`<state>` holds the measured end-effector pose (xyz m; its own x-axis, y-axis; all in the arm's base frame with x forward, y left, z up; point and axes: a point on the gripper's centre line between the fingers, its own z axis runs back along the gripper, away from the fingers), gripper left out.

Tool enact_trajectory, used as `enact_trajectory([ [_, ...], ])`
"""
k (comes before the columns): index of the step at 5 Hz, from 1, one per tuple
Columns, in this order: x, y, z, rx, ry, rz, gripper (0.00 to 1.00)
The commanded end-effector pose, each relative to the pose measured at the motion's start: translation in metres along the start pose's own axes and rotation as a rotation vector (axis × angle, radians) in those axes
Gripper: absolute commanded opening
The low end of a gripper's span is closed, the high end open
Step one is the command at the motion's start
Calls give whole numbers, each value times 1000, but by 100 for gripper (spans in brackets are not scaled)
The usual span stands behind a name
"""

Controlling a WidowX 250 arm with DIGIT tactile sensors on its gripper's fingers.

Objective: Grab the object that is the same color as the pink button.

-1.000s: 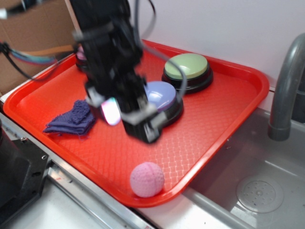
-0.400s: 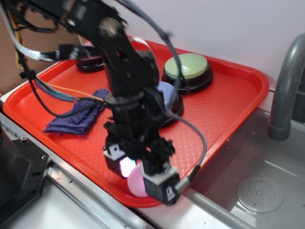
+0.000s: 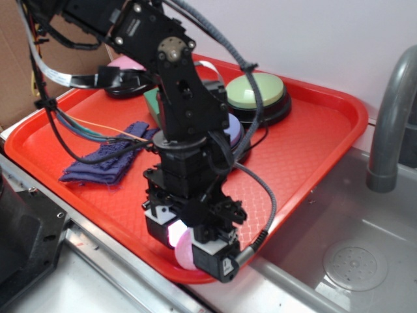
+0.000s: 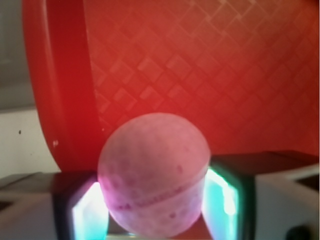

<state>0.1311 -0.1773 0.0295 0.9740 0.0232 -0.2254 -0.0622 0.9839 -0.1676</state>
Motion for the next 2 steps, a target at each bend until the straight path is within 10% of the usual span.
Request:
enact_trajectory([
  [1,-2,-6,18,-42,-59,5,0],
  [2,-1,3,37,-44,-95,-21,0],
])
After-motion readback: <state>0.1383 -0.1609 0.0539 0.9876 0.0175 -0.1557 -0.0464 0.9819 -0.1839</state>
